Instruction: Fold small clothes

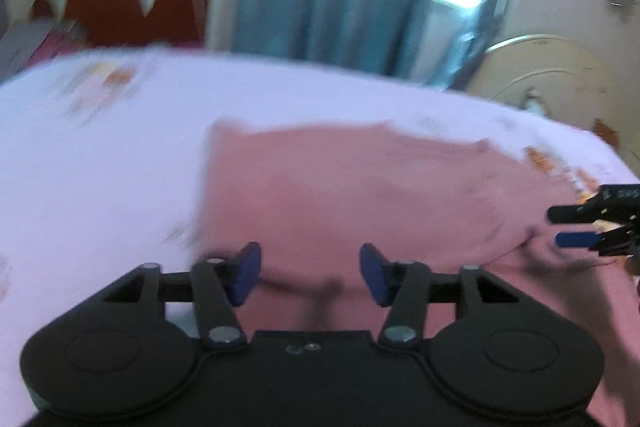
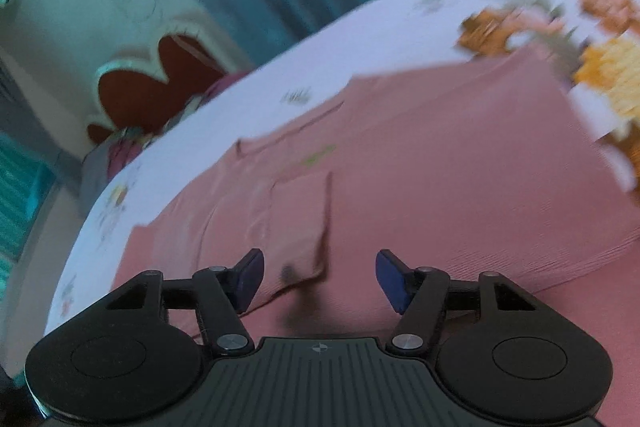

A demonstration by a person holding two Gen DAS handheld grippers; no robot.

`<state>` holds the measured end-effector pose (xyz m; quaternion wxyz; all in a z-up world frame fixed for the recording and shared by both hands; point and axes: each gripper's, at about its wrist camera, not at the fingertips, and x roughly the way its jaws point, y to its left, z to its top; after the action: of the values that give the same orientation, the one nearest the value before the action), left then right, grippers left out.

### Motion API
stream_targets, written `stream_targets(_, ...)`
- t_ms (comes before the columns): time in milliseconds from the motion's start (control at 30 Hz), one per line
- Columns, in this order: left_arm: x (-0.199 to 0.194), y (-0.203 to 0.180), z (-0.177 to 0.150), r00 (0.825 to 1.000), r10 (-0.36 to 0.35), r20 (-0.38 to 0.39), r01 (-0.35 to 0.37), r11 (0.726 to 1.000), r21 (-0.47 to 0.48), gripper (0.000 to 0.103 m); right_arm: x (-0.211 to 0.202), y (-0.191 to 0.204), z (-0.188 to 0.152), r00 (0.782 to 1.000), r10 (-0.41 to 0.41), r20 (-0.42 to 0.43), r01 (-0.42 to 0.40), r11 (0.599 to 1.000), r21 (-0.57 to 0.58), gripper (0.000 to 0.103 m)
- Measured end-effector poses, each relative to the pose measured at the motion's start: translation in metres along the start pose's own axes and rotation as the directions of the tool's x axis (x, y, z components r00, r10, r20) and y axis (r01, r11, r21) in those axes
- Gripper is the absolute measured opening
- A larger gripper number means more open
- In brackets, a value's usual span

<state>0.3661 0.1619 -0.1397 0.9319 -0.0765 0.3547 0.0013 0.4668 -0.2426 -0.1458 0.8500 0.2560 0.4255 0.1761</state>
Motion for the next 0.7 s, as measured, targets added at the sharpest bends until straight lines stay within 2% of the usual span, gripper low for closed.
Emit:
stream_targets(33,0.004,0.011,-0.003,1.0,0.01,-0.023,-0.01,1.0,-0.017,0.044,0.008,0.002,-0.001,1.0,0.014,-0.019,-0.014,1.0,0.007,0.04)
stream_targets(67,0.008,0.016,-0.004,0.999,0.018,-0.032,-0.019,1.0,-0.022,0.044,0.015,0.002,-0.002,0.999,0.025,-0.039,-0.025,1.0,0.019,0.036)
stream_targets(200,0.028,0.025,0.0,0.997,0.037,-0.067,-0.038,0.999,-0.014,0.042,0.039,0.002,-0.002,0.998,0.035,-0.061,-0.029,0.996,0.087,0.036)
stream_targets(267,0.023,0.032,-0.002,0.999,0.001,-0.047,-0.002,1.0,-0.025,0.042,0.042,0.005,-0.001,0.998,0.027,-0.056,-0.022,0.996,0.09,0.036)
stream_targets(367,0.027,0.039,-0.009,0.999,0.006,-0.048,-0.006,1.0,-0.006,0.043,0.043,0.009,0.001,0.998,0.017,-0.056,-0.012,0.997,0.079,0.036)
stream_targets(467,0.026,0.042,-0.006,0.998,-0.064,-0.014,0.063,0.998,-0.02,0.042,0.045,0.012,0.001,0.998,0.003,-0.057,0.001,0.998,0.067,0.036)
stream_targets(500,0.025,0.04,-0.005,0.997,-0.074,-0.007,0.074,0.997,-0.001,0.042,0.045,0.013,0.001,0.999,-0.001,-0.054,0.004,0.998,0.062,0.035)
stream_targets(533,0.022,0.038,-0.005,0.997,-0.075,-0.008,0.076,0.997,0.019,0.042,0.047,0.017,0.001,0.999,-0.004,-0.052,0.007,0.999,0.054,0.023)
stream_targets(567,0.019,0.039,-0.007,0.997,-0.079,-0.011,0.079,0.996,0.029,0.046,0.045,0.019,0.001,0.999,-0.01,-0.05,0.012,0.999,0.043,0.018)
stream_targets(600,0.016,0.04,-0.01,0.997,-0.074,-0.019,0.074,0.997,0.028,0.045,0.045,0.021,0.001,0.999,-0.009,-0.052,0.01,0.999,0.034,0.013)
stream_targets(700,0.005,0.052,-0.019,0.999,-0.038,-0.026,0.038,0.999,0.01,0.05,0.046,0.028,0.0,0.999,-0.023,-0.045,0.024,0.999,0.022,0.014)
